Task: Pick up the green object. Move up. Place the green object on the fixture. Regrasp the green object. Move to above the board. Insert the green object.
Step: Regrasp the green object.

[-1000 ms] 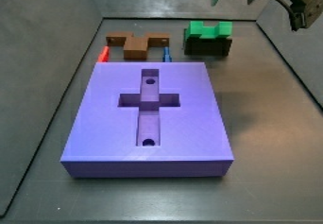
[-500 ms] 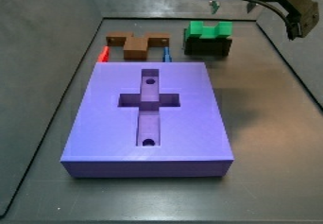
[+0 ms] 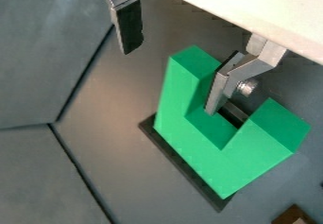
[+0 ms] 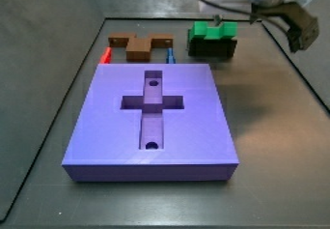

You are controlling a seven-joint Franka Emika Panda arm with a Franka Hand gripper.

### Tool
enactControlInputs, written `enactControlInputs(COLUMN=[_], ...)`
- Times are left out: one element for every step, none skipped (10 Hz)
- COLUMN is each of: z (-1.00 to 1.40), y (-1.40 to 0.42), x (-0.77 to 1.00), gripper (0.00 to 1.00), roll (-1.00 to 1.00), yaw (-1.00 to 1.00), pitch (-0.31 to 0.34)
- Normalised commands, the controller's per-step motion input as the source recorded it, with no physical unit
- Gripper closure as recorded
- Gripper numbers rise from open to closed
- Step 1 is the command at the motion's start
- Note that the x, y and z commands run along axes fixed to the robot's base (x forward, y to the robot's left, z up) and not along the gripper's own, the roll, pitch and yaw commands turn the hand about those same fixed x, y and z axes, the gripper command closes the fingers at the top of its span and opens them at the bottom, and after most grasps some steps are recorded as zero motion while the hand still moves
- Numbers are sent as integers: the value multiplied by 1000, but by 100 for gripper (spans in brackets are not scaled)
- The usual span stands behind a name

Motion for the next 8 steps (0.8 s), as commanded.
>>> enactControlInputs(z=[-337, -317, -346, -357, -234, -91, -86, 0], y=[0, 0, 0, 0, 0, 0, 0, 0], x=[69, 37, 0, 17, 89, 134, 117, 0], gripper=[0, 0, 0, 0, 0, 0, 0, 0], roll=[91, 94, 146, 171, 183, 246, 189, 0], yaw=[209, 206, 200, 200, 180, 149, 0, 0], pitch=[0, 0, 0, 0, 0, 114, 151, 14])
